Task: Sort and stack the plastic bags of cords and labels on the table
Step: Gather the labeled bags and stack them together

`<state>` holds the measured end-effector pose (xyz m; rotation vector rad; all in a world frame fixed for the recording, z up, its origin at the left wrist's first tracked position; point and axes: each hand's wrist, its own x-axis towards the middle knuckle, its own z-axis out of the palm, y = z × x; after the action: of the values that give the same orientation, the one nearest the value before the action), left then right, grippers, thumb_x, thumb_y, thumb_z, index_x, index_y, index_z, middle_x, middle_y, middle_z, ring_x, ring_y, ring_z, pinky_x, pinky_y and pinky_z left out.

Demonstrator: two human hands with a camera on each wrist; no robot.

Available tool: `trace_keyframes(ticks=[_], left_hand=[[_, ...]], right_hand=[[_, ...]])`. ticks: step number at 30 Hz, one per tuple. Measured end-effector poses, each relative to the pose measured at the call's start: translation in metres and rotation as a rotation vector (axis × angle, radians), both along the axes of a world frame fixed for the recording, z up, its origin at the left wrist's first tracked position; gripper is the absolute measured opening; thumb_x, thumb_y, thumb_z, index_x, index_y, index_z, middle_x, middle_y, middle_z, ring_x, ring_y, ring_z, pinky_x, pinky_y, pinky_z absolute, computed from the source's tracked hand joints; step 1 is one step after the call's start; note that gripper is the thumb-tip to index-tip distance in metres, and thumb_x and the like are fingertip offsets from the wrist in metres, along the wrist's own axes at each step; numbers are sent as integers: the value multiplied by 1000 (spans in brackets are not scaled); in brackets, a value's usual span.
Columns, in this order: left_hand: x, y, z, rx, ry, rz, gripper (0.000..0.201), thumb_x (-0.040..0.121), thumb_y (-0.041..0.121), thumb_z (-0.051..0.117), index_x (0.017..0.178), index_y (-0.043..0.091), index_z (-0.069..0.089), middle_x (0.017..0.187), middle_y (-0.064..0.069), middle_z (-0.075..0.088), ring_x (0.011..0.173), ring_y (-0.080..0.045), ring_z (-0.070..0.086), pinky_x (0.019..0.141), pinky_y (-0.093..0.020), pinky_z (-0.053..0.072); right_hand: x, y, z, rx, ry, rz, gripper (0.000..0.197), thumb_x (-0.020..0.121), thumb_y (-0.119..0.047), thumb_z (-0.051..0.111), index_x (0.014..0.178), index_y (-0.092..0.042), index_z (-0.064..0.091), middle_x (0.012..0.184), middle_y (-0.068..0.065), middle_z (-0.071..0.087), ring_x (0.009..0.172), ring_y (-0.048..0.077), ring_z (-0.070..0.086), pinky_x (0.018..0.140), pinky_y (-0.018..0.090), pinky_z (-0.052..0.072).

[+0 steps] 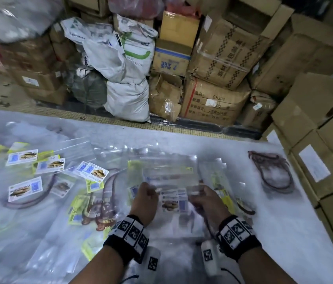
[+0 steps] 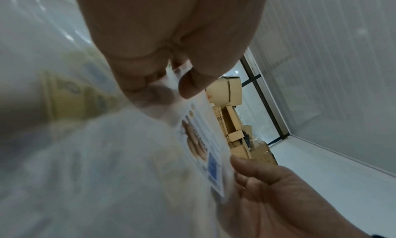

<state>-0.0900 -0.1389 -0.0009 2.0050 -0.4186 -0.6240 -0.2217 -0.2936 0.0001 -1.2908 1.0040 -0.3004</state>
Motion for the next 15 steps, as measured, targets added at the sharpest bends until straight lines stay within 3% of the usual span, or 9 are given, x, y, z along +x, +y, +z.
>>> trace_keyframes(ticks=[3, 6, 10, 11, 12, 13, 15], left_hand=[[3, 10, -4, -85, 124, -31, 18, 87, 4, 53, 100, 16, 52, 79, -6, 59, 69, -21, 54, 59, -26, 43], [8, 18, 0, -102, 314, -51, 29, 86, 7, 57, 114, 16, 54, 84, -12, 63, 66, -23, 57, 58, -28, 44], [13, 29, 4, -101, 397, -62, 26, 95, 21, 54, 112, 2, 63, 110, -22, 66, 91, -25, 64, 85, -24, 46], [13, 31, 4, -106, 412, -44, 17, 97, 19, 55, 105, 6, 64, 107, -22, 66, 87, -25, 64, 82, -27, 47], [11, 35, 11, -112, 421, -41, 5, 95, 17, 59, 97, 13, 61, 95, -19, 67, 74, -23, 62, 71, -29, 49], [12, 37, 6, -112, 416, -20, 6, 92, 16, 63, 92, 15, 57, 83, -13, 63, 64, -20, 57, 62, -28, 46], [15, 38, 1, -161, 399, -11, 24, 80, 24, 70, 89, 10, 53, 74, -8, 57, 63, -18, 53, 61, -29, 43]], right_hand=[[0, 11, 10, 179, -88, -69, 9, 88, 1, 66, 88, -7, 64, 64, 6, 64, 51, 13, 60, 48, 21, 47], [4, 24, 7, 51, 59, -6, 9, 89, 2, 65, 84, -6, 65, 70, 9, 66, 61, 17, 61, 54, 21, 50], [9, 33, 2, -156, 218, 136, 9, 83, -3, 69, 81, -12, 66, 78, 11, 70, 73, 26, 66, 65, 33, 52], [10, 34, 3, -184, 243, 169, 7, 82, -6, 68, 83, -12, 66, 78, 10, 71, 73, 25, 67, 64, 34, 52], [10, 36, 4, -196, 269, 181, 7, 81, -6, 67, 84, -12, 66, 79, 10, 70, 72, 25, 66, 63, 34, 52], [11, 37, 5, -206, 280, 172, 7, 81, -7, 66, 85, -13, 65, 81, 10, 70, 75, 26, 66, 65, 36, 53], [12, 38, 5, -236, 282, 127, 10, 80, -7, 63, 83, -16, 64, 88, 8, 70, 87, 28, 67, 79, 41, 55]])
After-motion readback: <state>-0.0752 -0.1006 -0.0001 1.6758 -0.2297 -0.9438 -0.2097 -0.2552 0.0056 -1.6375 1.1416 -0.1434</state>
